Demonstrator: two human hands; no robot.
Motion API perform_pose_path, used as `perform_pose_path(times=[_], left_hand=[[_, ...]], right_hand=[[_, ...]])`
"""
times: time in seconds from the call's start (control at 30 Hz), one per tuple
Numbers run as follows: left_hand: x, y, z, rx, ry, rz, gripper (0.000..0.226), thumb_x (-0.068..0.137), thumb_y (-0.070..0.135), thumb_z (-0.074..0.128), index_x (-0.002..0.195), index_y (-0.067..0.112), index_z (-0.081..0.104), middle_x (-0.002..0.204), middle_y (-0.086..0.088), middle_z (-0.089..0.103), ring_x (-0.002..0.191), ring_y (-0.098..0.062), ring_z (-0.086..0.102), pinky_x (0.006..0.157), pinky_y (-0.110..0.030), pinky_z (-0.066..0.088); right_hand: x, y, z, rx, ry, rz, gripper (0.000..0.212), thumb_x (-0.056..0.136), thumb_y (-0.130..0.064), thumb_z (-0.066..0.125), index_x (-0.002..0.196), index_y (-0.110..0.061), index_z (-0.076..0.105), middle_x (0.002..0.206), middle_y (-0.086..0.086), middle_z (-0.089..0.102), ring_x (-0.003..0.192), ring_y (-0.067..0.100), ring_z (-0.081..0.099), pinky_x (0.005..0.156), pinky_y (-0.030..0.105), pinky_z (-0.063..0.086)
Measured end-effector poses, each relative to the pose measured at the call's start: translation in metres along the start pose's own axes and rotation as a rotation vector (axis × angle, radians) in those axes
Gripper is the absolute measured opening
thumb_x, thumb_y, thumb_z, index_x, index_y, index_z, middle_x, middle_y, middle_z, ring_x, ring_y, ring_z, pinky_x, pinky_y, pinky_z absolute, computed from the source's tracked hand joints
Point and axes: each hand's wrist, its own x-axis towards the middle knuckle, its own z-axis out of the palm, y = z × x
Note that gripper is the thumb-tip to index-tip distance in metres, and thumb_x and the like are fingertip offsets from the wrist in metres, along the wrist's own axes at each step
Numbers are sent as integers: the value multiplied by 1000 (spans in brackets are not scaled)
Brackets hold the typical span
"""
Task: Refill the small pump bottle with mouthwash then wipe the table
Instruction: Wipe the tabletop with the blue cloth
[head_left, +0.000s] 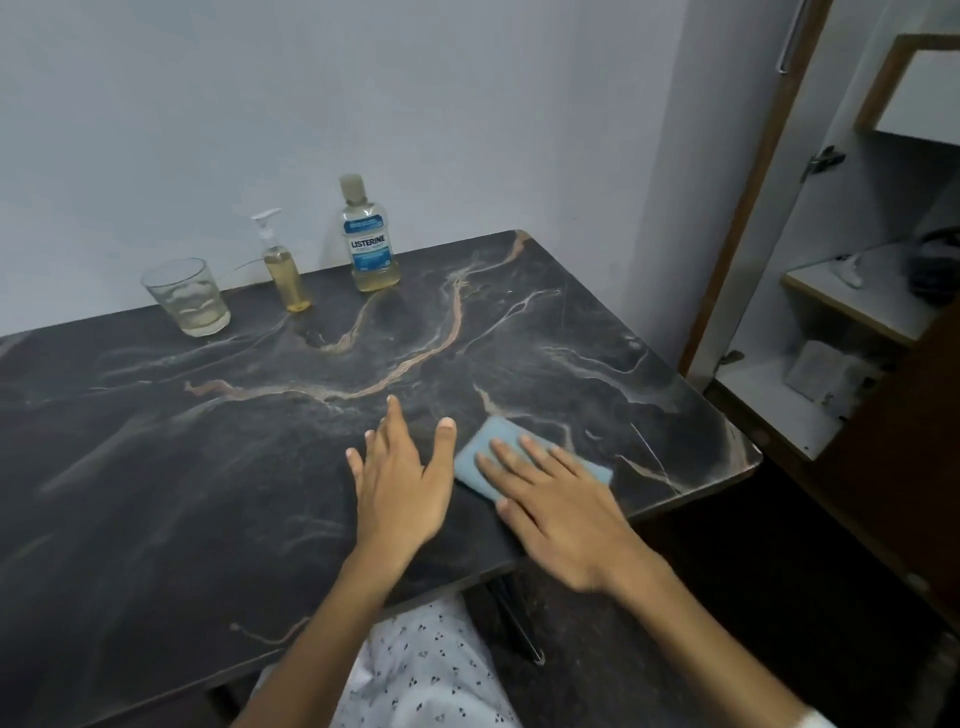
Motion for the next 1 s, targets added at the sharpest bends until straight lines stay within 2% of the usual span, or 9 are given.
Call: perform_pose_path(times=[0.13,0.23,0.3,0.43,0.53,0.67,0.77,0.87,1.0], left_hand=[[23,-20,-15,-19,32,-90,76,94,57,29,152,17,0,159,-7,11,147,-24,-3,116,-41,-9],[39,-36,-28,-38,69,-151,75,94,56,31,152,19,0,159,-7,11,147,-25,-5,117,-44,-6],[46,-45,-34,-68,95,-182,75,94,55,32,152,20,0,160,-7,10,146,-25,-6,118,-45,-5],[53,-59,-41,-104,118,-230,75,94,55,33,152,21,-2,160,-6,10,146,-24,-7,118,-46,-5],[53,-65,-44,-119,137,-243,75,94,54,33,152,21,-2,160,-4,9,146,-24,-6,118,-46,-5],[52,-73,-52,-85,184,-220,74,95,52,33,152,18,-1,159,-7,12,147,-21,-2,116,-39,-10],[49,-78,-59,-91,208,-234,74,95,52,33,152,19,-1,159,-7,11,147,-21,-3,117,-41,-8],[43,-81,-63,-118,204,-264,74,95,54,34,152,21,-1,160,-6,9,146,-23,-6,118,-45,-6],[38,-90,-71,-120,201,-275,74,95,54,33,152,20,-2,160,-6,9,147,-22,-5,117,-42,-8]], right_hand=[[-19,44,-13,-71,77,205,51,98,-50,8,146,-41,-5,151,-19,-8,140,3,-10,112,25,-7],[19,102,-34,-138,59,467,53,100,-43,13,150,-33,3,158,-8,3,146,15,2,116,35,4],[64,125,-41,-122,15,534,52,101,-40,14,152,-29,8,159,-2,5,146,22,6,117,39,7],[173,94,-25,-94,-64,462,52,103,-37,14,152,-24,7,160,3,2,146,28,3,117,43,2],[221,13,1,-96,-104,223,52,103,-35,14,152,-22,5,160,4,1,145,30,1,117,43,0],[187,-80,26,-52,-122,-148,52,102,-38,17,152,-27,8,159,-1,2,146,23,-4,117,39,-5],[129,-79,23,19,-123,-296,50,102,-39,19,151,-33,10,158,-9,3,145,14,-5,116,32,-8],[88,-33,11,-13,-67,-204,50,101,-45,17,149,-41,3,153,-18,-6,144,7,-7,112,24,-11],[109,31,-7,-109,-80,145,50,100,-46,15,148,-43,0,157,-17,-2,145,8,-3,116,33,-1]])
